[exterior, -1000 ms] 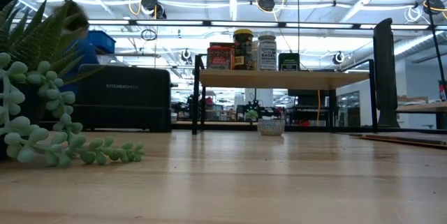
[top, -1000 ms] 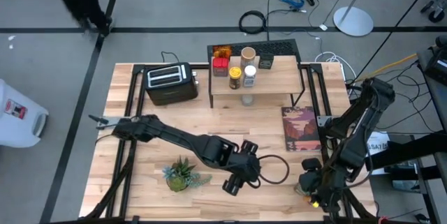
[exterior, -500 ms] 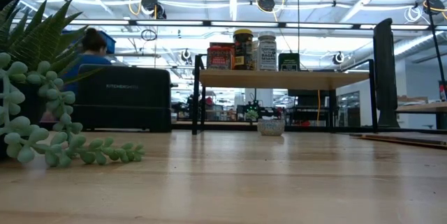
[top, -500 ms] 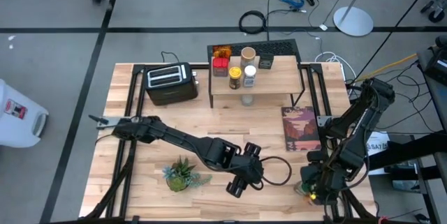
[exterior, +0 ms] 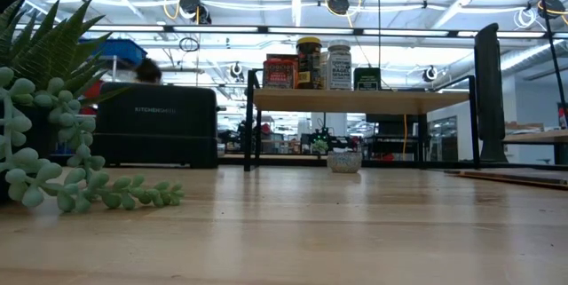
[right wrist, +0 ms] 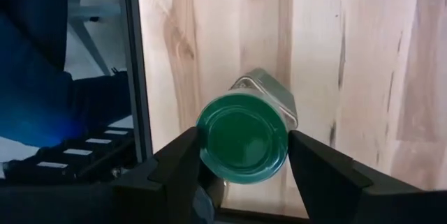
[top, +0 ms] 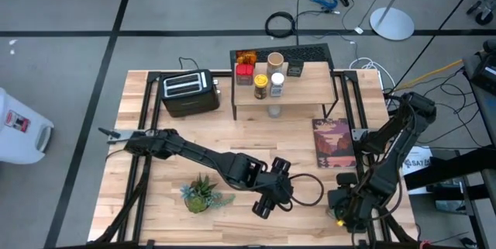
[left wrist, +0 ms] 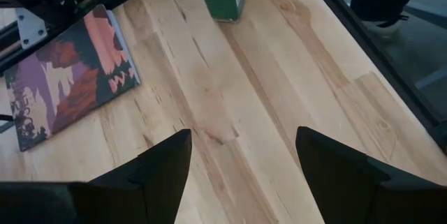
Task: Shelf spices
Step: Move the green seasoning bottle to the center of the table
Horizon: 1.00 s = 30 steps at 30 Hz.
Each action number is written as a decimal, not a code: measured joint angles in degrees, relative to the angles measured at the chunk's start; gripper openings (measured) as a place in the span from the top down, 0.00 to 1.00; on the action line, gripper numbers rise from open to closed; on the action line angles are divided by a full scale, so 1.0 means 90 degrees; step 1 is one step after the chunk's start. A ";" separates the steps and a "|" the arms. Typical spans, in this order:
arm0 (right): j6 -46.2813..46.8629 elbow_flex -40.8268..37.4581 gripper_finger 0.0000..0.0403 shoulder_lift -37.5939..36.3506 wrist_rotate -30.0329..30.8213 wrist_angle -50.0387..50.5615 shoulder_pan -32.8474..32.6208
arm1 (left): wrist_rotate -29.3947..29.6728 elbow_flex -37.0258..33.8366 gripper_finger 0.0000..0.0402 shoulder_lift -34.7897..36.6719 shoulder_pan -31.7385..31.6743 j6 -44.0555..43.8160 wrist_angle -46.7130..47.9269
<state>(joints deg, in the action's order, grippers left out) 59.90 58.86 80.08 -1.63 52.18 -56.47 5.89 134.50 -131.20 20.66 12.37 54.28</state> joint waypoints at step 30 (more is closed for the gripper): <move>-0.0192 0.0052 0.50 -0.0533 0.1992 0.0335 0.0094 | -0.0278 0.0001 0.33 -0.0268 -0.0044 -0.0004 -0.0867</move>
<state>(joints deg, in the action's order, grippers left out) 58.16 59.33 75.29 16.30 55.20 -55.62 3.39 134.51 -133.61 20.26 12.34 46.48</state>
